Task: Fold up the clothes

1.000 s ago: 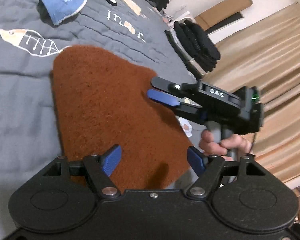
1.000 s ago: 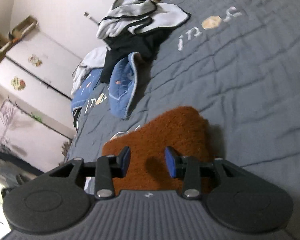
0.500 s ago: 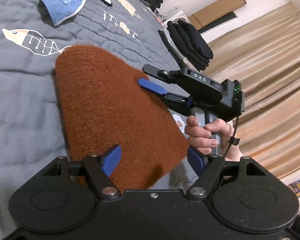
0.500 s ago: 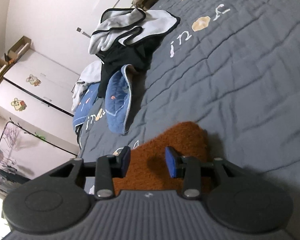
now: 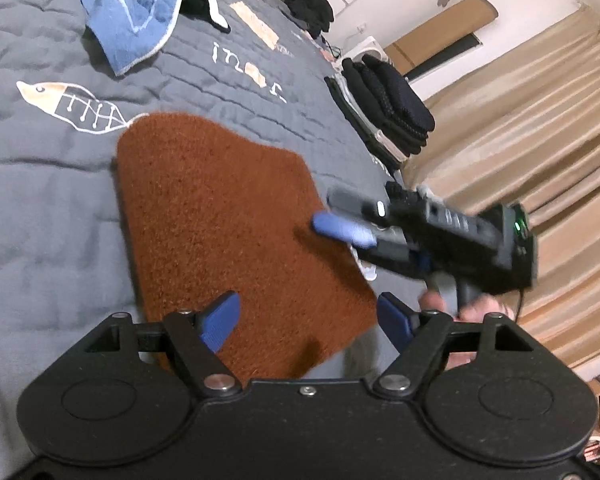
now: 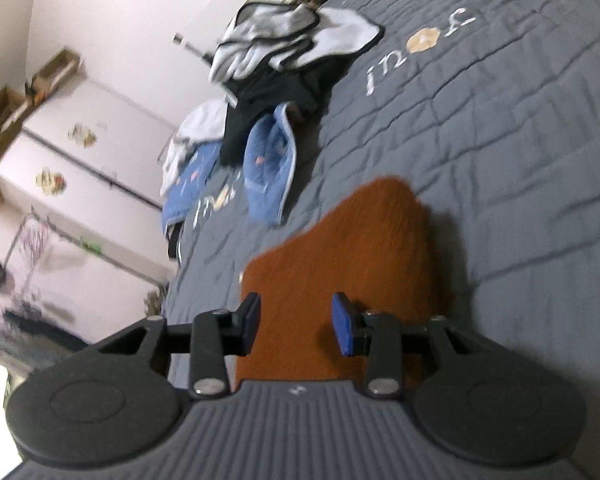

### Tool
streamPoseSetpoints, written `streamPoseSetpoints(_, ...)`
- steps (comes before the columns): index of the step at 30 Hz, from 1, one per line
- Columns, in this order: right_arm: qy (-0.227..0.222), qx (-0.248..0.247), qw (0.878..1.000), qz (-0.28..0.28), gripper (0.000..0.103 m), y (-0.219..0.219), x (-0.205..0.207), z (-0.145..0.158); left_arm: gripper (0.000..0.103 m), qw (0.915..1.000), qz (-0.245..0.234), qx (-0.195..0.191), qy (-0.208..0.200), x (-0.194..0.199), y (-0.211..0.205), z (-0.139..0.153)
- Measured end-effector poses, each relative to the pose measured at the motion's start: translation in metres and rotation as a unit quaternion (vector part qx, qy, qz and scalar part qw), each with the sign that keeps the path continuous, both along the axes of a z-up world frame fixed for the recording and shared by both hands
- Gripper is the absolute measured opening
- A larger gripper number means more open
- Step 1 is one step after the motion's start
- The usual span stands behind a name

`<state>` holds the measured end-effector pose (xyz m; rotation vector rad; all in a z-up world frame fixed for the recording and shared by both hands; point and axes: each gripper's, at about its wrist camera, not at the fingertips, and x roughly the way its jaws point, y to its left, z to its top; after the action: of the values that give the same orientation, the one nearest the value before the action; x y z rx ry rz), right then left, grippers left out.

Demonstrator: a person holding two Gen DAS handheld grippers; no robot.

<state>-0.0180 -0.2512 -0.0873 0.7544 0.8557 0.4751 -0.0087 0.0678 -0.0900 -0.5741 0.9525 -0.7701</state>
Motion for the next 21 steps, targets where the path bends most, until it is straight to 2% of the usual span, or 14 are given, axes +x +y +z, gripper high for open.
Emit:
streamPoseSetpoints(8, 0.018, 0.005, 1.000, -0.023, 0.038, -0.012, -0.046, -0.012, 0.075, 0.9994, 0.022, -0.016, -0.023, -0.026, 0.005, 0.018)
streamPoseSetpoints(16, 0.020, 0.017, 0.998, -0.055, 0.038, -0.019, -0.076, -0.020, 0.076, 0.9983, 0.048, -0.019, -0.025, -0.057, 0.009, 0.018)
streamPoseSetpoints(21, 0.008, 0.009, 0.998, -0.068, 0.038, -0.017, -0.090, -0.013, 0.080, 0.9960, 0.086, 0.009, -0.024, -0.076, 0.019, 0.012)
